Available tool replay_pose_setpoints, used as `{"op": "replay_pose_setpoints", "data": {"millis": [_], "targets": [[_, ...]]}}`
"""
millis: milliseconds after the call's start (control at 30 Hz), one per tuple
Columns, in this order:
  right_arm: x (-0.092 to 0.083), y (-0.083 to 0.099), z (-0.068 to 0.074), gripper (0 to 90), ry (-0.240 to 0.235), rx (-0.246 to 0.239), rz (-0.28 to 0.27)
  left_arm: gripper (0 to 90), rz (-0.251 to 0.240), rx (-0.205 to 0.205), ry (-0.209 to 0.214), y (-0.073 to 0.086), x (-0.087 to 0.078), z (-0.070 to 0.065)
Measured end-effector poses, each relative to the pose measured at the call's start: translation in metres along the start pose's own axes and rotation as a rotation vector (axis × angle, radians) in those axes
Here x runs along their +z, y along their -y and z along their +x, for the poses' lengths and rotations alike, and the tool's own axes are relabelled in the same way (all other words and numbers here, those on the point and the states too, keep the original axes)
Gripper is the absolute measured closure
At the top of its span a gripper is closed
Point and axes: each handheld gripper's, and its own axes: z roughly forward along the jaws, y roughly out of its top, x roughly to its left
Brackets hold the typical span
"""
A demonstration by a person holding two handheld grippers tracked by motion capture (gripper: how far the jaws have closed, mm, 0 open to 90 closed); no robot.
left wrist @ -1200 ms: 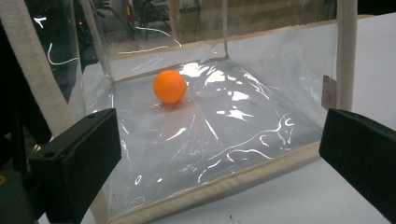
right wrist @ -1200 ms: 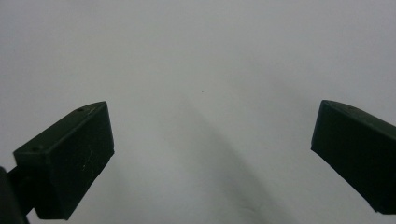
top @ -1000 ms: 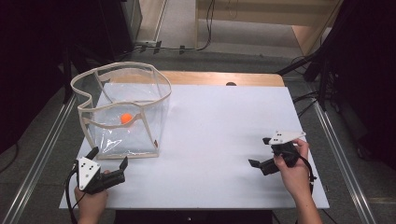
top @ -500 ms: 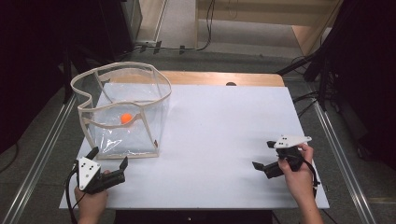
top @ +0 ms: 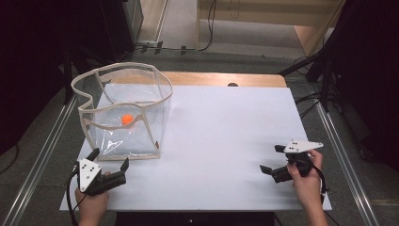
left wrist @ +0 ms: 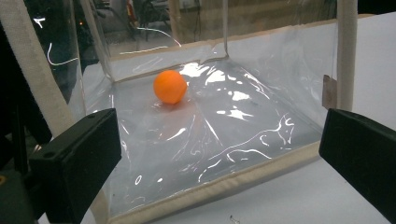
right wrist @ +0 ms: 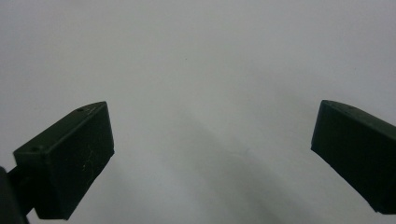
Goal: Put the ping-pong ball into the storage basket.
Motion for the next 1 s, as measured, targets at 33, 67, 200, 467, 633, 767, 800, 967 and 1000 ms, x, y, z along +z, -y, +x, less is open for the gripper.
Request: {"op": "replay_pose_setpoints", "data": {"millis": [33, 67, 200, 467, 633, 767, 800, 967, 1000], "targets": [[-0.001, 0.001, 0.0, 0.0, 0.001, 0.003, -0.002, 0.0, -0.001, 0.0, 0.0, 0.0, 0.0, 0.0], [-0.001, 0.002, -0.001, 0.0, 0.003, 0.002, -0.004, 0.0, 0.0, 0.0, 0.0, 0.0, 0.0, 0.0], [-0.004, 0.006, -0.002, 0.0, 0.01, 0.013, -0.015, 0.0, 0.0, 0.001, 0.0, 0.0, 0.0, 0.0], [-0.011, 0.017, -0.007, 0.0, 0.025, 0.029, -0.077, 0.0, -0.002, -0.003, -0.001, 0.0, 0.0, 0.0], [-0.016, 0.026, -0.01, 0.0, 0.04, 0.051, -0.115, 0.0, -0.002, -0.007, 0.001, 0.0, 0.0, 0.0], [-0.017, 0.034, -0.014, 0.0, 0.051, 0.059, -0.12, 0.0, -0.003, -0.007, 0.001, 0.0, 0.0, 0.001], [-0.017, 0.036, -0.014, 0.0, 0.054, 0.062, -0.119, 0.0, -0.003, -0.007, 0.001, 0.0, 0.0, 0.001], [-0.016, 0.039, -0.016, 0.0, 0.054, 0.065, -0.131, 0.0, -0.006, -0.01, 0.001, 0.0, 0.0, 0.001], [-0.015, 0.039, -0.016, 0.0, 0.053, 0.063, -0.133, 0.0, -0.006, -0.011, 0.001, 0.0, 0.0, 0.001]]}}
